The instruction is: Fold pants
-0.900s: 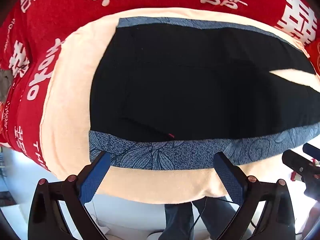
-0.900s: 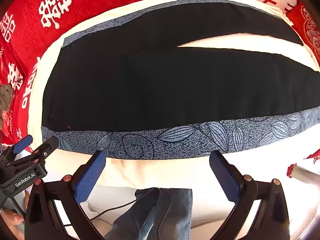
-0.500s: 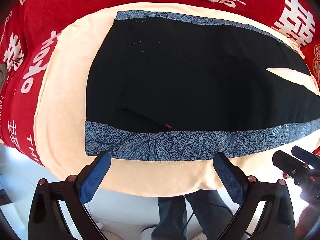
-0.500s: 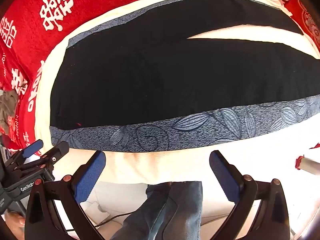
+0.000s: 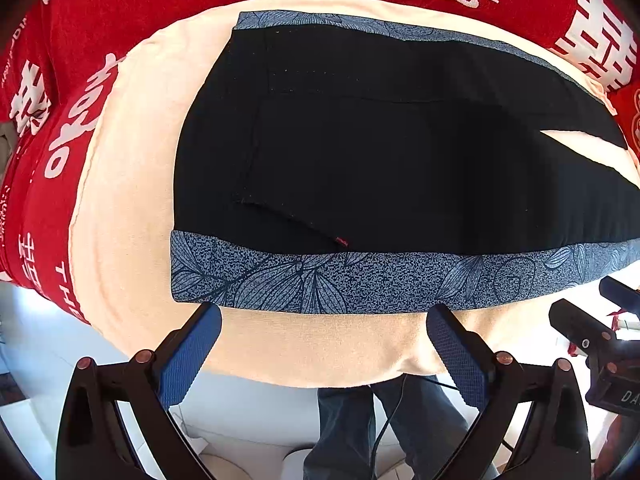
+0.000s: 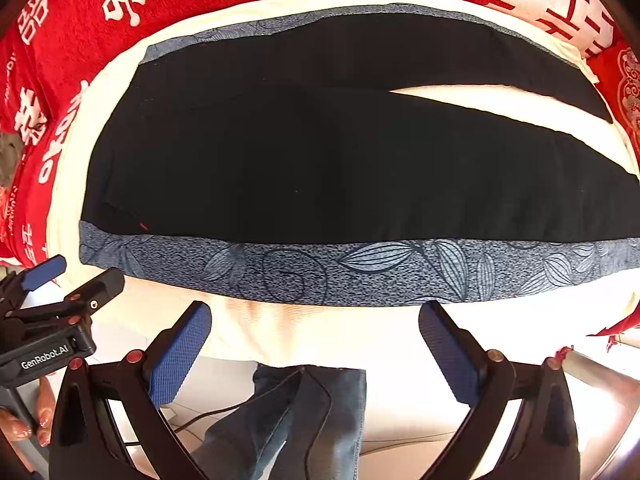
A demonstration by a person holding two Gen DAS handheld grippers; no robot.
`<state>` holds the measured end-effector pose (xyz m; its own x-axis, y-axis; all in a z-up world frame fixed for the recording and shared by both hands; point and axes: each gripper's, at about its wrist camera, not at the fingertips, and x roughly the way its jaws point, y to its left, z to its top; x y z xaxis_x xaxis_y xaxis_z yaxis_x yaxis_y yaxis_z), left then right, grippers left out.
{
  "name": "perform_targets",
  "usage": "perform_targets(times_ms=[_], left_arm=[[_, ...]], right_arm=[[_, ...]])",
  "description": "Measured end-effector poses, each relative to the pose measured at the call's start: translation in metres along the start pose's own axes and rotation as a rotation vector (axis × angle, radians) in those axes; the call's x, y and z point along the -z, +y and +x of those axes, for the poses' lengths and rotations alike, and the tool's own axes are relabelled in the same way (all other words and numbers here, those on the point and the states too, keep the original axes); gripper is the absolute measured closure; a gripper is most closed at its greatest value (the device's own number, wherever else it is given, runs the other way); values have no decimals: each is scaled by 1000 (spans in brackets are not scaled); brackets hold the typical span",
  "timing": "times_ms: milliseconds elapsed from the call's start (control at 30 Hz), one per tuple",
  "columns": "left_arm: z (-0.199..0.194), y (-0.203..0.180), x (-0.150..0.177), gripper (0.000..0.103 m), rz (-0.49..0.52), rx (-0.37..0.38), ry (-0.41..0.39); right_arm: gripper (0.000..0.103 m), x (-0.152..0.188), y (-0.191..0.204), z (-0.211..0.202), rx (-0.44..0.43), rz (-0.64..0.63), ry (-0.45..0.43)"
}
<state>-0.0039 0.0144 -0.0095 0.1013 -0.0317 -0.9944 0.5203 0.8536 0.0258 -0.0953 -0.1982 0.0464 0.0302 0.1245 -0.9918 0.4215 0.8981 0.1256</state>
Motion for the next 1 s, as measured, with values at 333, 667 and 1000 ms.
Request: perform_targets(times_ms=[333, 667, 1000], left_arm=[[2, -2, -1, 0, -25, 8, 8], [3, -7, 1, 0, -36, 13, 9], [1, -6, 2, 0, -42, 14, 2]], right_arm=[[0, 6, -13, 0, 11, 40, -4], [0, 7, -11, 2, 10, 44, 7], [0, 7, -11, 1, 20, 43, 6]])
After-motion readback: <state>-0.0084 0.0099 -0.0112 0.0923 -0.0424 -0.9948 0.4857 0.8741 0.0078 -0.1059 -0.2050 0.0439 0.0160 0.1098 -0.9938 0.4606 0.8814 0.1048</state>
